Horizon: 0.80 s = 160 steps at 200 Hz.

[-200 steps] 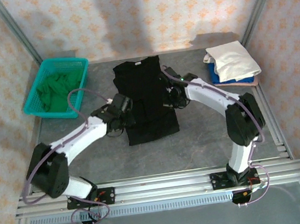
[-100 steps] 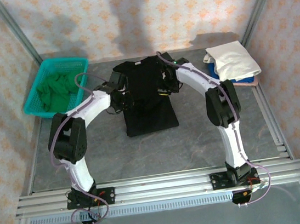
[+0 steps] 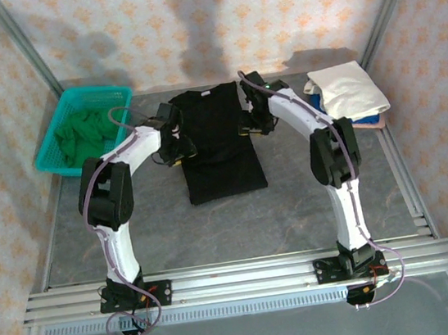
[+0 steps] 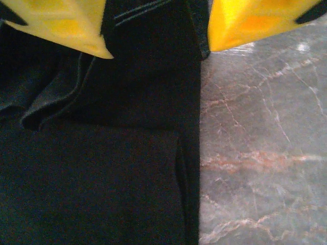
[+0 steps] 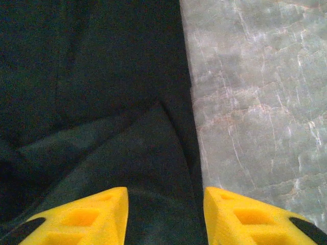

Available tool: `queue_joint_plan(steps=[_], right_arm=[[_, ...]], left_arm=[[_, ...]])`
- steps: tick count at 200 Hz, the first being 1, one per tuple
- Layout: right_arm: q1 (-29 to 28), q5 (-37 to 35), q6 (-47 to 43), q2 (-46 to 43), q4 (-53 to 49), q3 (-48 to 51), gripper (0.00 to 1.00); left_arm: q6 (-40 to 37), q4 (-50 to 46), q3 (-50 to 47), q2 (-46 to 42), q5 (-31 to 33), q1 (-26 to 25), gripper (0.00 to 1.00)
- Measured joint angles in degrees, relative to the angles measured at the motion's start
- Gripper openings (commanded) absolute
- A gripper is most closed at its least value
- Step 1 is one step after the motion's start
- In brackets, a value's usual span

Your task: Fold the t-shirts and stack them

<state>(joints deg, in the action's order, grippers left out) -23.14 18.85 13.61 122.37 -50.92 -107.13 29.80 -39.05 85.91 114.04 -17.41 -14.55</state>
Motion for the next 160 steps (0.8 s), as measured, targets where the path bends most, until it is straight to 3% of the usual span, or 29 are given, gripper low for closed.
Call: queue_joint_plan(steps=[31,61,104,160], right_arm=[[-3.69,0.50,-1.99,-9.27,6.54,13.86,0.42],[-10.12,1.25,-4.13,-10.03,11.17,18.64,0.37],[-11.21,2.84,-6.27,-3.85,12.11,16.04,0.34],[-10.58,1.11,-8.11,5.75,8.35,3.78,0.33]], left_arm=[[-1.64,-1.92,0.37,-1.53,1.64,0.02,0.71],[-1.84,-2.32,-0.42,-7.48,2.97,0.39,0.73],[-1.57,-2.05,-5.66,-17.09,5.75,3.06,0.77],[-1.40,-1.97,-12.00,-20.87,7.87,3.41,0.79]])
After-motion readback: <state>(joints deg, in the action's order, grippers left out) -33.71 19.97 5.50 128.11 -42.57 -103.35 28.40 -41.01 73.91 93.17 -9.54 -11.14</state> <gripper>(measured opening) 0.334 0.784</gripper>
